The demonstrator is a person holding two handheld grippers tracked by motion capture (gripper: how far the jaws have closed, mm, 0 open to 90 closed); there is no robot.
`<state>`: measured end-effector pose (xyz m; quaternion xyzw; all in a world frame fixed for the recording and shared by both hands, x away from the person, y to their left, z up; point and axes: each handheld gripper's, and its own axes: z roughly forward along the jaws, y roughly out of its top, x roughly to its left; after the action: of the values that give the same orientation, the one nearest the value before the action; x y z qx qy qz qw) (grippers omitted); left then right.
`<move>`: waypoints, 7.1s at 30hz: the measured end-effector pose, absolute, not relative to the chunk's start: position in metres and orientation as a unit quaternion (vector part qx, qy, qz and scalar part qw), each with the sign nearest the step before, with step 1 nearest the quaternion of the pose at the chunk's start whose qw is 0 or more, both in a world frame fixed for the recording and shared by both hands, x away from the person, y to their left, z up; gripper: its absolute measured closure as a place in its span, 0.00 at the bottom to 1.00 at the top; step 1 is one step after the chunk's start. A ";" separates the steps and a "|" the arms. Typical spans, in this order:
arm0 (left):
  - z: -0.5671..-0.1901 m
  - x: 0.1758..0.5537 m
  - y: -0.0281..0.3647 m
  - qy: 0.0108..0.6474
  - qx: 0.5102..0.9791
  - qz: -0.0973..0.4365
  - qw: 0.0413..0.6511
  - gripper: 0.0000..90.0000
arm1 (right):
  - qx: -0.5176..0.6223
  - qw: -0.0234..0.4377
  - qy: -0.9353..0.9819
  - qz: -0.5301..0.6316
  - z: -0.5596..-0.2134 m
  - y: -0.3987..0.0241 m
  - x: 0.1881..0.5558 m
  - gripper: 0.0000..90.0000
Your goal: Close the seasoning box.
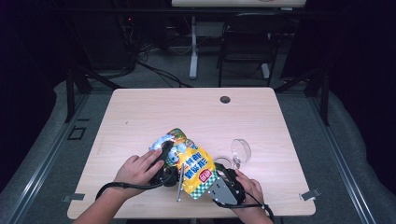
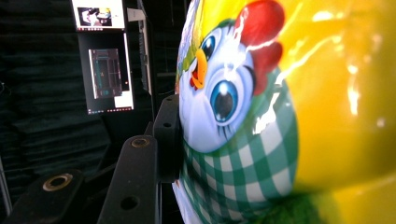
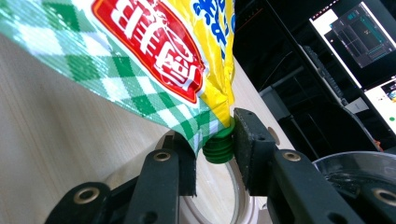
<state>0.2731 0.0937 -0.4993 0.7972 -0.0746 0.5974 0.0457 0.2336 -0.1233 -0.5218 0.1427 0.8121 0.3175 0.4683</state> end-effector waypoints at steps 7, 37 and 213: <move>-0.497 0.271 0.093 -0.083 0.797 0.597 0.034 0.69 | 0.144 0.466 0.815 0.313 -0.523 -0.124 0.234 0.79; -0.487 0.264 0.084 -0.116 0.785 0.609 0.009 0.70 | 0.189 0.434 0.807 0.352 -0.525 -0.133 0.241 0.79; -0.445 0.257 0.041 -0.208 0.756 0.613 -0.095 0.78 | 0.313 0.296 0.776 0.461 -0.522 -0.157 0.260 0.79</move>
<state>0.2569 0.0415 -0.4453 0.7558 -0.2085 0.6134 -0.0953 0.2603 -0.1573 -0.5222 0.3128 0.7763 0.4605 0.2957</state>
